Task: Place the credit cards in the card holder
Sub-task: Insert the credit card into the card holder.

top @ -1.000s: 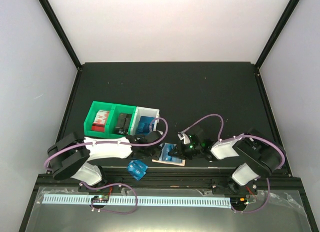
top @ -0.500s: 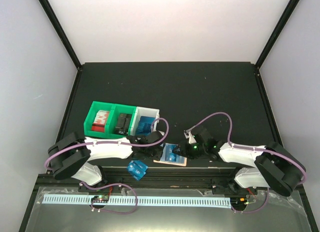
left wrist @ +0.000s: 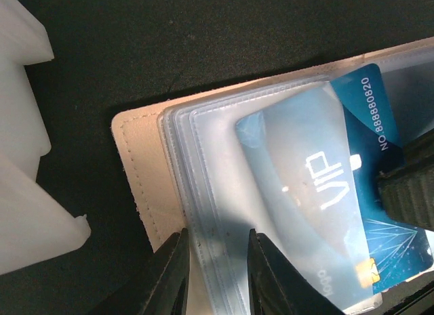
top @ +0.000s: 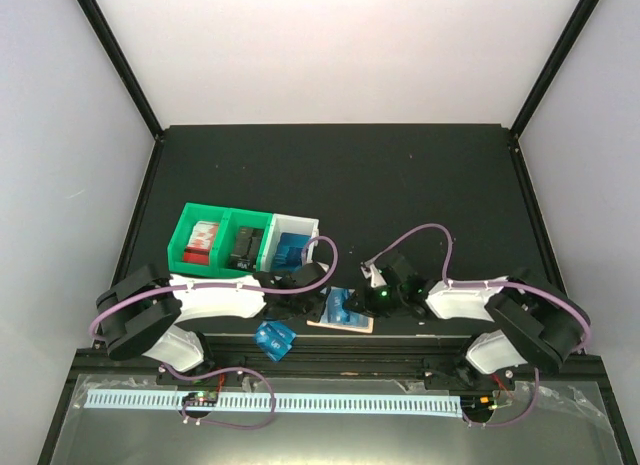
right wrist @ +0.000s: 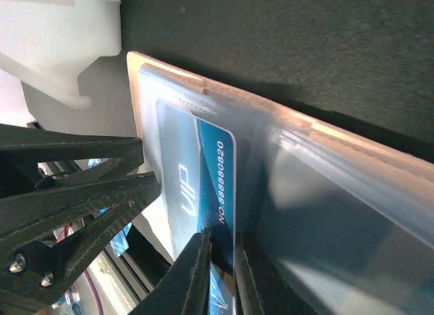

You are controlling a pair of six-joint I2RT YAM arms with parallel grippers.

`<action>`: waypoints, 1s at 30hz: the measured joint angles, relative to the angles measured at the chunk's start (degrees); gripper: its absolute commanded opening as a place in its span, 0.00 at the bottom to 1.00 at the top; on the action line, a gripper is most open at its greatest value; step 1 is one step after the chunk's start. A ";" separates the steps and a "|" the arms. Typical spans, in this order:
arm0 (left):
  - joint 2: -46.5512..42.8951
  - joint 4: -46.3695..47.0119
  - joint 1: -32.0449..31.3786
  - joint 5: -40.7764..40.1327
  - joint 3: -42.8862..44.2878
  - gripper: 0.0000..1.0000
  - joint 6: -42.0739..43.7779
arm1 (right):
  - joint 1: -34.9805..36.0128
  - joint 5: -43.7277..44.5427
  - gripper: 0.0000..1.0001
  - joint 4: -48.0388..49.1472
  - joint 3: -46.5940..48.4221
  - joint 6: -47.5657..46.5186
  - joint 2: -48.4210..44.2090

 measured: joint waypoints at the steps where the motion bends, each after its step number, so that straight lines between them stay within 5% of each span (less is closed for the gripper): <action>1: 0.00 0.02 0.00 0.02 0.00 0.26 0.00 | 0.09 -0.33 0.11 0.59 0.09 0.04 0.59; 12: 0.00 0.26 0.00 0.20 -0.04 0.29 -1.29 | 2.10 -0.37 0.02 7.89 -0.17 5.68 2.21; 23: -0.70 1.51 -0.07 2.49 -0.57 0.37 -2.56 | 3.63 6.78 0.38 6.25 -3.04 8.46 -4.07; 30: -2.58 0.31 -0.37 4.11 -1.29 0.40 -3.06 | 4.44 11.67 0.30 -4.90 -1.14 4.81 -11.28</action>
